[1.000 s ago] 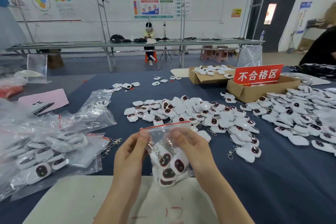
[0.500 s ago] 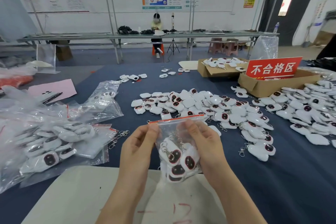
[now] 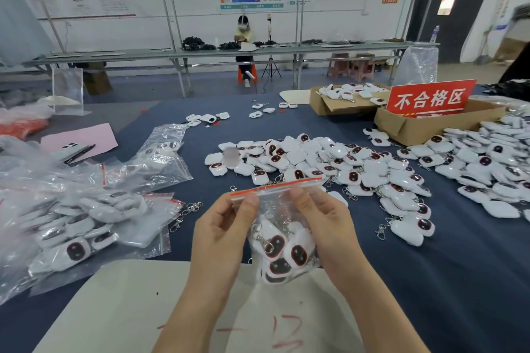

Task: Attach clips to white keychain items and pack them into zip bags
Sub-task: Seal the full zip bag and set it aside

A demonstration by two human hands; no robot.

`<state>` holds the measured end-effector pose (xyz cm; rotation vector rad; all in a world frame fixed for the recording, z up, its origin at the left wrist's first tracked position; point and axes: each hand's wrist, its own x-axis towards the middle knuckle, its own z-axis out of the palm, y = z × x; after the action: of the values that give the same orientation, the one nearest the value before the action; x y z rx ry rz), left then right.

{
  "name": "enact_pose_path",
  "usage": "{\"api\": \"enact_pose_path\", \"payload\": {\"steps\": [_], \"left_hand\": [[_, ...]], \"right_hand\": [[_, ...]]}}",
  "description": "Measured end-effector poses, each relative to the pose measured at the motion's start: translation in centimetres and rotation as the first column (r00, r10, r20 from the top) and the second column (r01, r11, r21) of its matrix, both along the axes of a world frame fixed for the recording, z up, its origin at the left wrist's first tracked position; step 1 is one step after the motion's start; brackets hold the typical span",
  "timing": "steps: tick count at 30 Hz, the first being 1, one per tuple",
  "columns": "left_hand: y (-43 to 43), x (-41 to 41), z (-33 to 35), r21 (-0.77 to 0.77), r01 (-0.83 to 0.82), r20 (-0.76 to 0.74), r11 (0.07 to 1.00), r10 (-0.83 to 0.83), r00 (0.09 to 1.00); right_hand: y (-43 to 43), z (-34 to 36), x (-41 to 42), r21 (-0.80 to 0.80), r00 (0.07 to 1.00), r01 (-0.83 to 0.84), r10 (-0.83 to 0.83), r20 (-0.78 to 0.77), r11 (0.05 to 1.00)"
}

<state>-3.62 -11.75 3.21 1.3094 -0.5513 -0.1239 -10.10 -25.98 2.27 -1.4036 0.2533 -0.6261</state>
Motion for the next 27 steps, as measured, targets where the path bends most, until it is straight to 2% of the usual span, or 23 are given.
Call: {"api": "enact_pose_path", "payload": {"steps": [7,13,21,27], "left_hand": [[-0.1,-0.2,0.0,-0.004,0.000,-0.015,1.000,0.000,1.000],[0.0,-0.2,-0.2,0.070,-0.012,-0.039,0.997,0.015,0.999],[-0.2,-0.3,-0.3,0.038,-0.033,-0.083,0.999,0.036,0.996],[-0.1,-0.7,-0.2,0.033,0.093,-0.125,0.995,-0.088,0.988]], "right_hand": [[0.2,0.1,-0.3,0.039,1.000,-0.021,0.020,0.017,0.999],[0.5,0.5,-0.4,0.021,0.998,-0.051,0.050,0.023,0.998],[0.7,0.7,-0.6,0.005,0.997,-0.070,0.070,0.032,0.998],[1.0,0.9,-0.8,-0.010,0.995,-0.091,0.091,0.045,0.996]]}}
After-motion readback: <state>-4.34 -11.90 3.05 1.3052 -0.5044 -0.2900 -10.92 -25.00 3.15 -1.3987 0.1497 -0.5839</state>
